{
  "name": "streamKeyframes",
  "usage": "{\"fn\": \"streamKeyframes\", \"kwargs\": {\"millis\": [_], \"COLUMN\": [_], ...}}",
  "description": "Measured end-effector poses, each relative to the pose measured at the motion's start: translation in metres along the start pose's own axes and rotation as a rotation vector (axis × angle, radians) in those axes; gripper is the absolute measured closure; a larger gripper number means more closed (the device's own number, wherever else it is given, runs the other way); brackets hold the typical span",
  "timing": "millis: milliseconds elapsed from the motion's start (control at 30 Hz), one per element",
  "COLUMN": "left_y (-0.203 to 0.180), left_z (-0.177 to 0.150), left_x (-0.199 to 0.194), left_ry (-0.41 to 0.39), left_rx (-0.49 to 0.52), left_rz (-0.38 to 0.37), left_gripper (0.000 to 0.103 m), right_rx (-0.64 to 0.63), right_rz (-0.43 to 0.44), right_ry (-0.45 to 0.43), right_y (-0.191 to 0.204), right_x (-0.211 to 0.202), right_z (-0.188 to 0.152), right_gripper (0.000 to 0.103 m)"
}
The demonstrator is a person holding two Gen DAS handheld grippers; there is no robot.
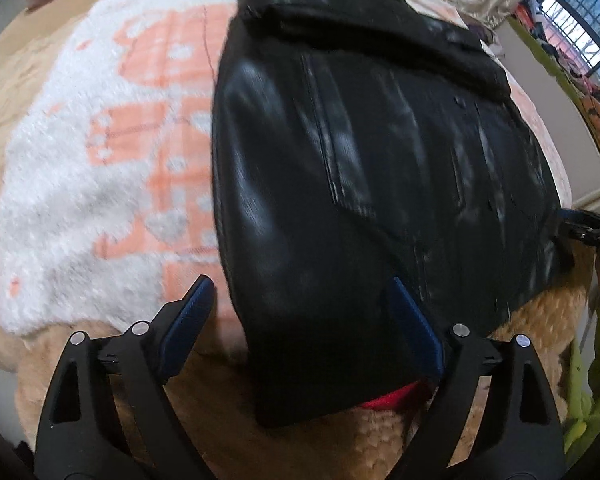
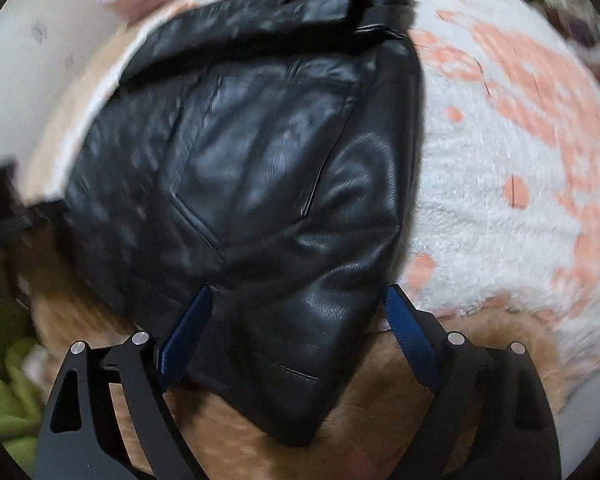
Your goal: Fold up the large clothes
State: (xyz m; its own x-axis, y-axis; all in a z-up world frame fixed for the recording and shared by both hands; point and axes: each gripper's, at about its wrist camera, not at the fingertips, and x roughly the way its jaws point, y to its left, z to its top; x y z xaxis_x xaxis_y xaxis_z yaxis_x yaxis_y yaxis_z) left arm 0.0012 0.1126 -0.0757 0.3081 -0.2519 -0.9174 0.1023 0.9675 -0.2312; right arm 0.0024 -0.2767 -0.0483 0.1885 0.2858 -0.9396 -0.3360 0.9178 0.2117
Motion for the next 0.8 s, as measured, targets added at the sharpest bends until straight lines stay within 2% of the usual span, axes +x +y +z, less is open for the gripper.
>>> {"fn": "streamKeyframes", "kwargs": {"millis": [100,167,200,233,267,300,333,400,433,500,600,800], "left_y": [-0.004,-0.006,-0.006,-0.007,-0.006,-0.006,-0.005,-0.003,-0.003,-0.006,-0.012,-0.008], "left_z": [-0.007,-0.008,-0.009,-0.008,-0.008,-0.008,-0.009,-0.007,-0.005,0.002,0.019,0.068], "left_x": [0.005,0.005,0.005,0.006,0.006,0.005,0.003,-0.009,-0.019,-0.036,-0.059,-0.089], "left_ry": [0.009,0.001,-0.005,-0.007,-0.012,-0.022,-0.031,-0.07,-0.102,-0.167,-0.257,-0.401], "left_rx": [0.03,0.03,0.028,0.023,0.012,0.005,0.001,-0.012,-0.015,-0.01,0.019,-0.033], "left_rz": [0.021,0.028,0.014,0.003,0.007,0.022,0.015,-0.018,-0.048,-0.087,-0.09,-0.136], "left_gripper": [0.022,0.022,0.026,0.042,0.048,0.061,0.073,0.09,0.095,0.096,0.097,0.097], "right_rx": [-0.067,-0.119,-0.121,-0.12,-0.113,-0.099,-0.074,-0.065,-0.07,-0.08,-0.052,0.07], "right_rz": [-0.05,-0.085,-0.086,-0.081,-0.072,-0.045,0.019,0.073,0.095,0.128,0.19,0.27], "right_ry": [0.021,0.021,0.002,-0.035,-0.067,-0.098,-0.151,-0.234,-0.281,-0.355,-0.439,-0.576], "right_y": [0.013,0.022,0.024,0.024,0.023,0.02,0.017,0.016,0.017,0.019,0.012,-0.016], "right_x": [0.016,0.025,0.025,0.02,0.013,0.005,-0.008,-0.026,-0.036,-0.053,-0.074,-0.105], "right_z": [-0.004,-0.008,-0.009,-0.011,-0.01,-0.01,-0.009,-0.006,-0.004,0.002,0.019,0.07], "right_gripper": [0.018,0.04,0.054,0.072,0.082,0.09,0.093,0.094,0.094,0.095,0.096,0.097]}}
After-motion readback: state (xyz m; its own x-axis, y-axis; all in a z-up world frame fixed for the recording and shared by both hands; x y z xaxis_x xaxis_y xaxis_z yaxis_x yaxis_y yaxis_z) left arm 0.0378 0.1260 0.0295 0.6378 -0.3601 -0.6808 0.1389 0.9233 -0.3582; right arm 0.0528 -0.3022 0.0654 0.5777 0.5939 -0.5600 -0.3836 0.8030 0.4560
